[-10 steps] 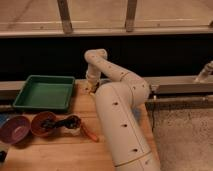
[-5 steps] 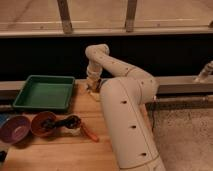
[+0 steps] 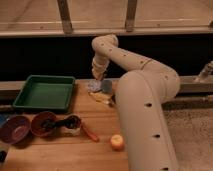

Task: Stack cups on top of each other

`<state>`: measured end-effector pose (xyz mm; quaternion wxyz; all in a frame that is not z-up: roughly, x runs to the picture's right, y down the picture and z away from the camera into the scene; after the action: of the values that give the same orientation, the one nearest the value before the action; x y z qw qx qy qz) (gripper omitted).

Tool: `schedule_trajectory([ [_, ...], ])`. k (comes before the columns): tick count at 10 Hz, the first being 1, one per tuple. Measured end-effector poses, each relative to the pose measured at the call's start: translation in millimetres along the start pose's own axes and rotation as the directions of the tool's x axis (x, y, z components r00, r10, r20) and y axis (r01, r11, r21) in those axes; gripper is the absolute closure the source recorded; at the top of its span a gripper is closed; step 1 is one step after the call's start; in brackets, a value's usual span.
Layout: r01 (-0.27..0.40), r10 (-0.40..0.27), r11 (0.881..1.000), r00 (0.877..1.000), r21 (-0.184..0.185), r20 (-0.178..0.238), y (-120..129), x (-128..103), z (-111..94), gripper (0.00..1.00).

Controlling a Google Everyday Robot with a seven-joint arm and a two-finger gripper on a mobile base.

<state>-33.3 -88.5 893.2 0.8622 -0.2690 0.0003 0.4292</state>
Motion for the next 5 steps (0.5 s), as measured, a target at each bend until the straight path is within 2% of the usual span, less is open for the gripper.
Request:
schedule_trajectory([
  [2, -0.065, 0.065, 0.998, 0.993, -0.005, 0.099, -17, 14, -21, 1.00],
  [3, -0.086, 0.086, 0.996, 0.987, -0.010, 0.135, -23, 20, -28, 1.00],
  [5, -0.110, 0.112, 0.994, 0.977, -0.021, 0.180, -29, 28, -38, 1.00],
])
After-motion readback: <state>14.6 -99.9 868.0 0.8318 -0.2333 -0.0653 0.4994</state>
